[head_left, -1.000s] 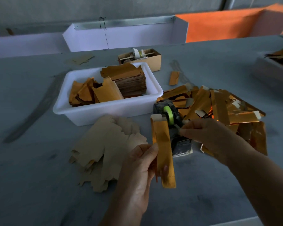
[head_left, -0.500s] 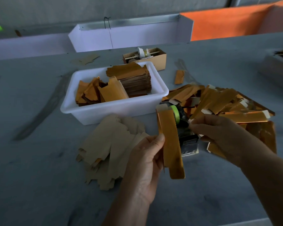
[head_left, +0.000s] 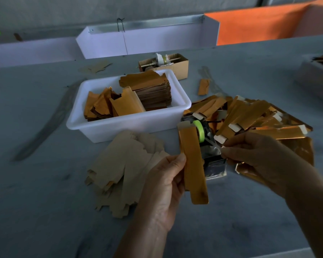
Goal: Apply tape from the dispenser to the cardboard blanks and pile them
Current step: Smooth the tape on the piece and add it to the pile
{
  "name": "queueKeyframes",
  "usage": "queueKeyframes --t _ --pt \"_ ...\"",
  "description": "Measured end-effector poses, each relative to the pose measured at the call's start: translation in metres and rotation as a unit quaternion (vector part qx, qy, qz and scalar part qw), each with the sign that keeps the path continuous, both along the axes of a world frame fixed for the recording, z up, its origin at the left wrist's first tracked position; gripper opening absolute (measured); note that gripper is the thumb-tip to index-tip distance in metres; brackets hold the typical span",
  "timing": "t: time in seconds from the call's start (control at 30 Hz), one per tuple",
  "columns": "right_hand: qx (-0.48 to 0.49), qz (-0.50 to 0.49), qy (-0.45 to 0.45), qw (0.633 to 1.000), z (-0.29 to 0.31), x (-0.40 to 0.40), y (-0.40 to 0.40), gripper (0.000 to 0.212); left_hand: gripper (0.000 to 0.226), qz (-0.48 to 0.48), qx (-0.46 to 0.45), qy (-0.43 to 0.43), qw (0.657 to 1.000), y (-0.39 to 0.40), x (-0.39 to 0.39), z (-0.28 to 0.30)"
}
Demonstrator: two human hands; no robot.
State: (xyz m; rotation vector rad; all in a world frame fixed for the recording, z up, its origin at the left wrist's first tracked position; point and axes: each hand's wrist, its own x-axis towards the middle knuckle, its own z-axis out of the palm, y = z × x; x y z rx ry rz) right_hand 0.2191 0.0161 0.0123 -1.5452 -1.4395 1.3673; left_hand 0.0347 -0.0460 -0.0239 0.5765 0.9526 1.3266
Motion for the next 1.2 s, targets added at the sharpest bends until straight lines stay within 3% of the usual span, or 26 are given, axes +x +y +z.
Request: queueKeyframes --t 0.2,0.3,0.47,0.6,0.93,1.07,1.2 --pt "0.011 -0.061 0.005 0.998 -0.009 -0.005 -0.024 0.01 0.017 -0.005 0.022 0.028 0.999 0.001 0.001 -0.002" --pt "0.025 -0.085 0.012 0.996 -0.015 -0.012 -0.037 0.009 0.036 0.005 0.025 0.08 0.996 0.002 0.005 -0.004" --pt "0.009 -0.139 0.054 0.989 -0.026 -0.022 -0.048 0.011 0.017 0.005 0.067 0.146 0.987 0.004 0.008 0.0" --pt "-0.028 -0.156 0.109 0.981 -0.026 -0.024 -0.049 0.01 0.018 -0.007 0.084 0.19 0.978 0.005 0.009 0.002" --pt "-0.037 -0.158 0.195 0.967 -0.028 -0.03 -0.054 0.008 0.014 -0.026 0.139 0.355 0.924 0.015 0.016 0.006" --pt "-0.043 -0.16 0.198 0.966 -0.03 -0.033 -0.052 0.011 0.015 -0.046 0.131 0.369 0.919 0.016 0.015 0.003" --pt "-0.057 -0.162 0.194 0.966 -0.033 -0.034 -0.052 0.012 0.014 -0.057 0.164 0.434 0.884 0.014 0.015 -0.001"
